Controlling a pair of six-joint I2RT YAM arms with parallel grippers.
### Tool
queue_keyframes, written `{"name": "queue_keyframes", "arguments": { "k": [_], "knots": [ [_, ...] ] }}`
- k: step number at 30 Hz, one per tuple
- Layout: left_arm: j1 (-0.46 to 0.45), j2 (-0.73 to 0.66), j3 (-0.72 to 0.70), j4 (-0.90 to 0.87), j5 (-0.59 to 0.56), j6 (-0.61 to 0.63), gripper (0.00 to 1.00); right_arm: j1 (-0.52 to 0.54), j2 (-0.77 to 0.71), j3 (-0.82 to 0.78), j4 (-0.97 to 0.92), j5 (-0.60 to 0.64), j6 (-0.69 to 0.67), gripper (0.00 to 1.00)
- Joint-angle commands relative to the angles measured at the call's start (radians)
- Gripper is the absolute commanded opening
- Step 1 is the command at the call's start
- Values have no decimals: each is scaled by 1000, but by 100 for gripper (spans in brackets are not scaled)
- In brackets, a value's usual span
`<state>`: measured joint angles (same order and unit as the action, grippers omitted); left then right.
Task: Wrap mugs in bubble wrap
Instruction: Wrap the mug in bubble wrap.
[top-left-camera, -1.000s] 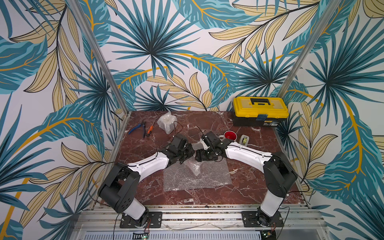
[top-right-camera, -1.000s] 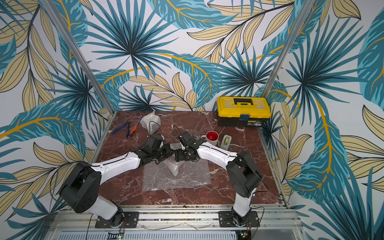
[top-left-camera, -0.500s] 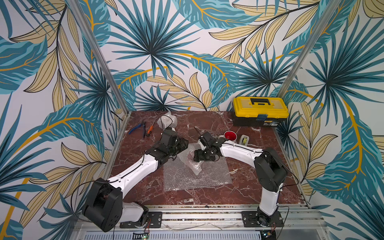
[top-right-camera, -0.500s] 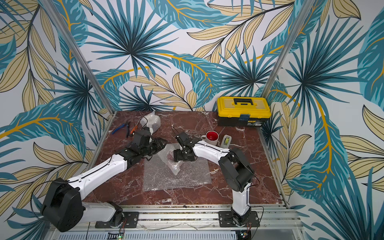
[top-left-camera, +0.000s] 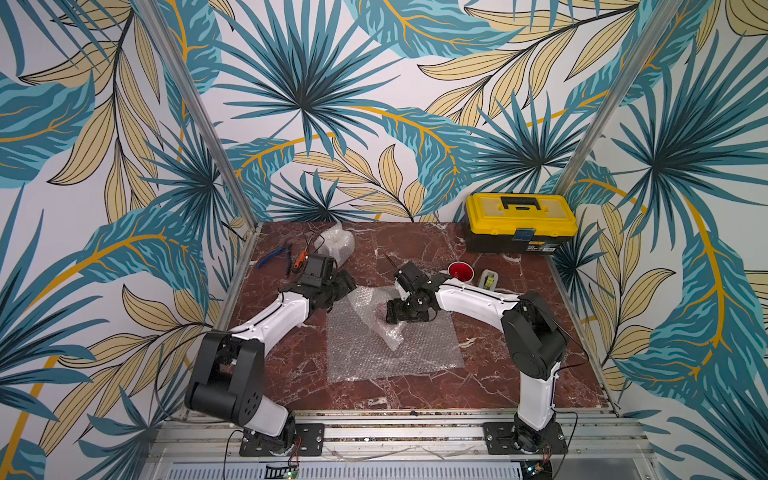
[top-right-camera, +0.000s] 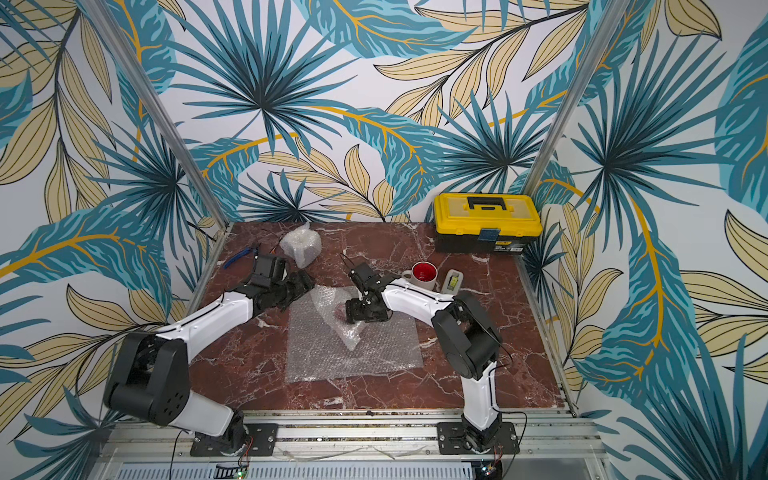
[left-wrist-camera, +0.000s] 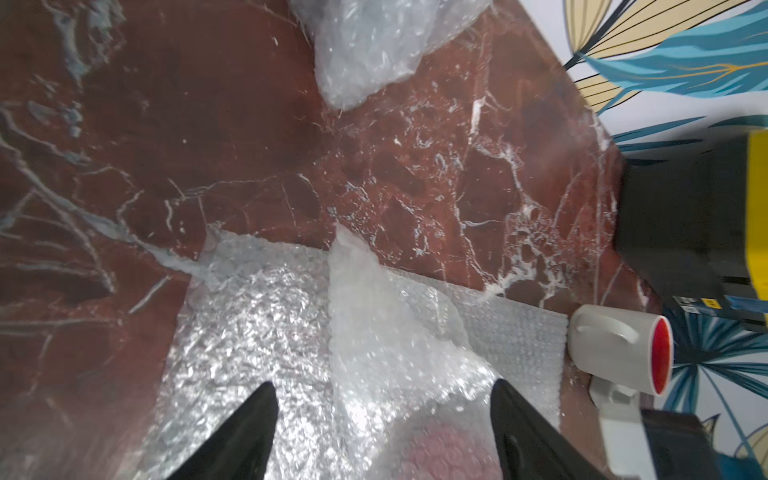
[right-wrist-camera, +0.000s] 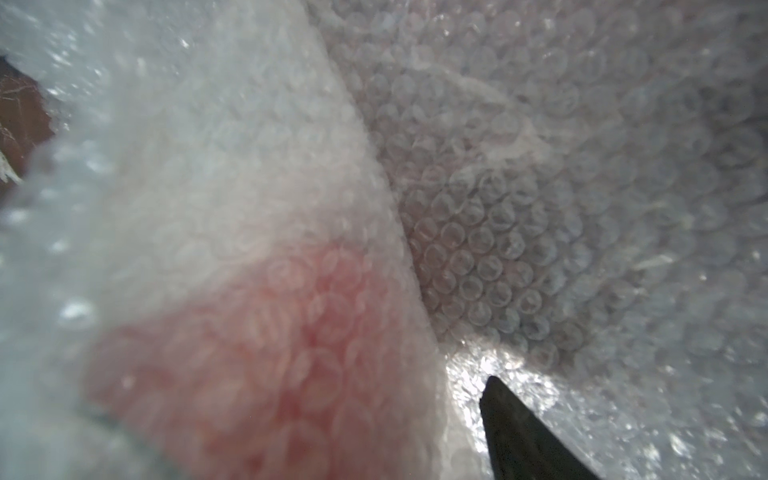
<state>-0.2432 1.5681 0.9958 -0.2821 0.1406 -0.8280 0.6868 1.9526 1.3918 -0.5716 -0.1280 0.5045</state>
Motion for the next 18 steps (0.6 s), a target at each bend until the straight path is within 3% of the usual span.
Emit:
{"name": "queue_keyframes", "arguments": {
  "k": [1, 7, 11, 15, 18],
  "knots": [
    [18, 70, 124, -64, 34, 39, 81, -1, 54, -25, -112, 59, -16, 78],
    [46, 189, 218, -73, 39, 33, 81, -1, 60, -12, -116, 55, -18, 78],
    [49, 247, 261, -105, 47, 39, 57, -1, 60, -4, -123, 56, -22, 78],
    [54, 265, 267, -126, 28, 46, 46, -1, 59, -4, -126, 59, -22, 78],
    [56, 270, 271, -129, 25, 51, 28, -1, 59, -4, -125, 57, -20, 78]
  ]
}}
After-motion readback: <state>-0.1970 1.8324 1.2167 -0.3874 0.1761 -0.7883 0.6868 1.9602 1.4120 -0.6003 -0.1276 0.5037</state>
